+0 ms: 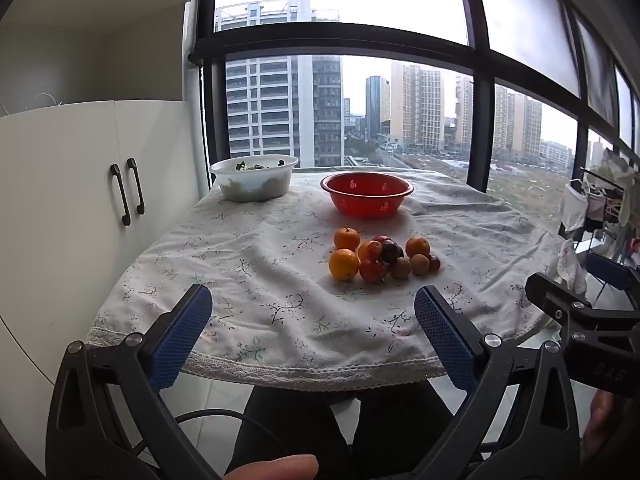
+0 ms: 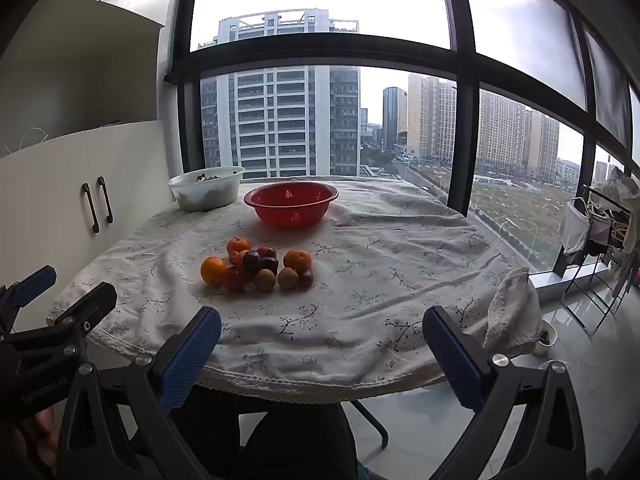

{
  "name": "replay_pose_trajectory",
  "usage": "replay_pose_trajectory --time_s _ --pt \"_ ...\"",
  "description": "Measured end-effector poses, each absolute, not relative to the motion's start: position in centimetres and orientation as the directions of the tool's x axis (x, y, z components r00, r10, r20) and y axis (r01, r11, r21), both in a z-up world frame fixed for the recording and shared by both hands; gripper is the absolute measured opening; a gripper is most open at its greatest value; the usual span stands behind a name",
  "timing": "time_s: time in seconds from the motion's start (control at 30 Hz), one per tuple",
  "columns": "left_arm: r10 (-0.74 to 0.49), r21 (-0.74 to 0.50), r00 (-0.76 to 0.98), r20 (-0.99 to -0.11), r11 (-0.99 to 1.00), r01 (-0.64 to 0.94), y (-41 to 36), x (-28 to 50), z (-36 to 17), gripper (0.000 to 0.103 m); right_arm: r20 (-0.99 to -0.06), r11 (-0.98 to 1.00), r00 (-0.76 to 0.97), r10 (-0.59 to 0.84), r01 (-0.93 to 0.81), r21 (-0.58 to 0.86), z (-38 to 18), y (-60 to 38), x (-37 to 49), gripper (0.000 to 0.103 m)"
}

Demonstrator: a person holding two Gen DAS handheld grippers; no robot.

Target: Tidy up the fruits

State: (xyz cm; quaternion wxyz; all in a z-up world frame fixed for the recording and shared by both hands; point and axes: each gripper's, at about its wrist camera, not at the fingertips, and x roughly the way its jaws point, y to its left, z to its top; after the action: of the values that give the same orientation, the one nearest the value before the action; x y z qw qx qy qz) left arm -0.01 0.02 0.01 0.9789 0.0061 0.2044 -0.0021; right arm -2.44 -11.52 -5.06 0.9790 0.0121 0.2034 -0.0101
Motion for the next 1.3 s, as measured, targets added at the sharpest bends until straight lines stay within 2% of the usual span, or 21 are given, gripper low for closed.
replay_pose_trajectory --time_s 1.3 --pt "0.005 0.017 0.914 -0.405 1.0 0.002 0.07 -0.13 -0.08 0.103 -0.408 1.0 0.913 -0.013 0.023 0.02 -5.46 -11.34 -2.27 0.103"
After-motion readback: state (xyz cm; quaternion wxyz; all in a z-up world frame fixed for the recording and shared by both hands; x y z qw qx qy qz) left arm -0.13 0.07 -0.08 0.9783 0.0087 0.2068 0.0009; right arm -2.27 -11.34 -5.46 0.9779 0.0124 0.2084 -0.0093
